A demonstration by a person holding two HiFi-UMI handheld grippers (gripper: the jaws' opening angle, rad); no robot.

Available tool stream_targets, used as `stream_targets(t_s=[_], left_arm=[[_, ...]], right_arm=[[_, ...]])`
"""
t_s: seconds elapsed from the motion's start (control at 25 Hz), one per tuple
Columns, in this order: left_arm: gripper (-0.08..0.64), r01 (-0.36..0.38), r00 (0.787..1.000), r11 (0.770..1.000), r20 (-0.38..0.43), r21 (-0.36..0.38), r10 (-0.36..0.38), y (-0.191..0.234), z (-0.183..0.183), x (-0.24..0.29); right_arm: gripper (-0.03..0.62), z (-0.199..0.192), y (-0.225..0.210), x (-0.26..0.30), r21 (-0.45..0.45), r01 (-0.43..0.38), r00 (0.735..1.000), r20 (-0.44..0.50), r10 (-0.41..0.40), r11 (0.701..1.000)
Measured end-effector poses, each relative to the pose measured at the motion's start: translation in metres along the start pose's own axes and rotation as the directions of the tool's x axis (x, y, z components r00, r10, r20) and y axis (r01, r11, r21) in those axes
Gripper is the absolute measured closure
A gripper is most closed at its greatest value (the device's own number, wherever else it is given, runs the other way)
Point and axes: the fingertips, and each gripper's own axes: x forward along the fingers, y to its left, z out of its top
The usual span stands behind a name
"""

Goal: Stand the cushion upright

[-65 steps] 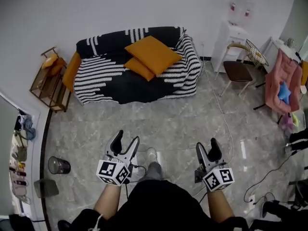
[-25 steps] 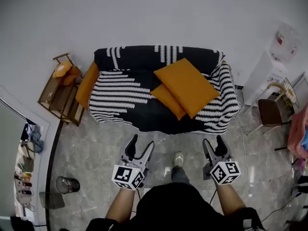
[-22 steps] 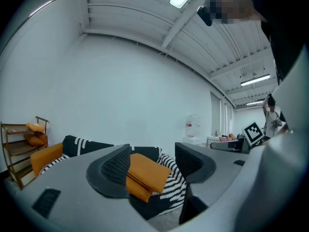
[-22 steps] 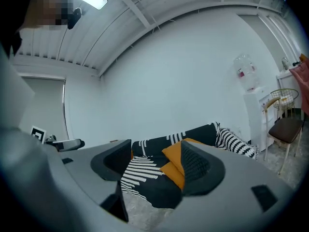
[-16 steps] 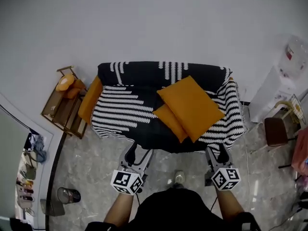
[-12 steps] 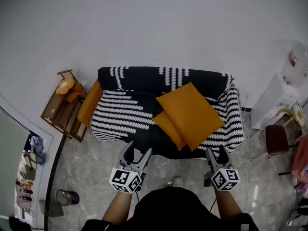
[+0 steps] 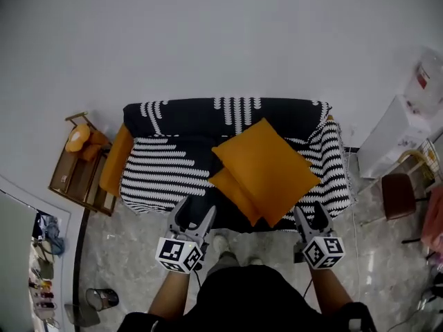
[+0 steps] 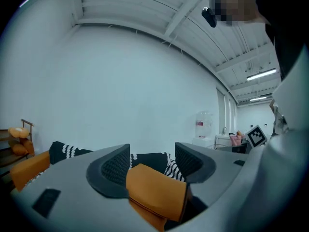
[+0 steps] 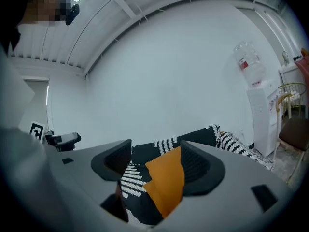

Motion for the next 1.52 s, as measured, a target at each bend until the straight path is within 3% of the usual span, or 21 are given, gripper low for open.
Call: stream_targets(t_s=[0.24, 0.4, 0.8, 1.12, 1.52], left_arm=[[0.252, 0.072, 0.997, 0.997, 0.004, -0.017, -0.072, 0.030, -0.004, 0.068], [0.252, 0.129, 0.992, 0.992, -0.008, 0.010, -0.129, 0.061, 0.003, 0.116], [0.252, 0.273, 0.961, 0.961, -0.052, 0.030, -0.272, 0.131, 0.016, 0.224], [0.252, 0.420, 0.901, 0.907, -0.127, 0.022, -0.414, 0.130, -0.004, 0.287], [0.252, 0.498, 0.823, 0.867, -0.324, 0.017, -0.466, 0.114, -0.080, 0.359]], right_arm=[[0.282, 0.008, -0.023, 0.041, -0.023, 0.082, 0.997, 0.012, -0.081, 0.996], [0.282, 0.018, -0.027, 0.083, -0.012, 0.128, 0.991, 0.033, -0.127, 0.992], [0.284, 0.035, -0.022, 0.175, -0.001, 0.255, 0.964, 0.078, -0.254, 0.967], [0.284, 0.021, -0.038, 0.178, 0.043, 0.404, 0.911, 0.073, -0.406, 0.914], [0.282, -0.046, -0.105, 0.157, 0.153, 0.573, 0.818, -0.057, -0.572, 0.805]])
